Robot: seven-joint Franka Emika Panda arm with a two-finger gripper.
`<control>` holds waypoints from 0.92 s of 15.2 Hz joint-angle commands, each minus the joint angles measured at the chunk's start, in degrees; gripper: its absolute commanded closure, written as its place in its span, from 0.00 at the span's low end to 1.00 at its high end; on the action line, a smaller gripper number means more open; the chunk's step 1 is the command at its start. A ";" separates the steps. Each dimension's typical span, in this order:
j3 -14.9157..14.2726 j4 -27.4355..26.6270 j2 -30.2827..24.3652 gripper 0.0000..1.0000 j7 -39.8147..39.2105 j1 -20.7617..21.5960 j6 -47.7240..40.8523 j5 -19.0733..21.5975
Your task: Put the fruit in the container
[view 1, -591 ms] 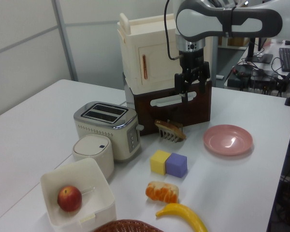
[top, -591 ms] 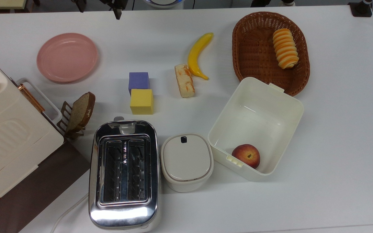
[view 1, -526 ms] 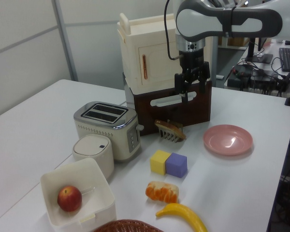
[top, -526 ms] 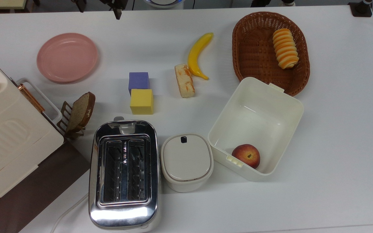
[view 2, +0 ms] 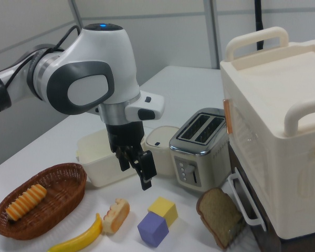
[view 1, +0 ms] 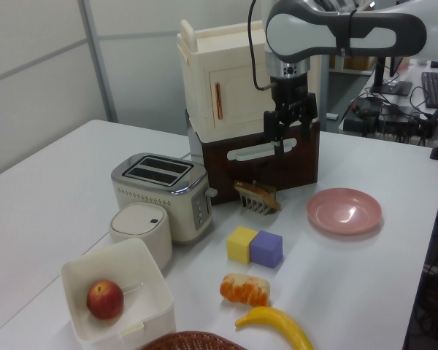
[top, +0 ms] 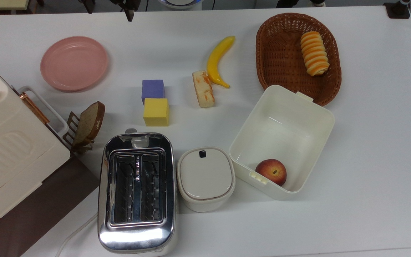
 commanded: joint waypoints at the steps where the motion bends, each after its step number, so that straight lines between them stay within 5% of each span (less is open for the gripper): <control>1: 0.28 0.15 -0.51 0.00 -0.39 -0.31 -0.71 0.94; 14: 0.37 0.15 -0.33 0.00 -0.83 -0.13 -0.79 0.68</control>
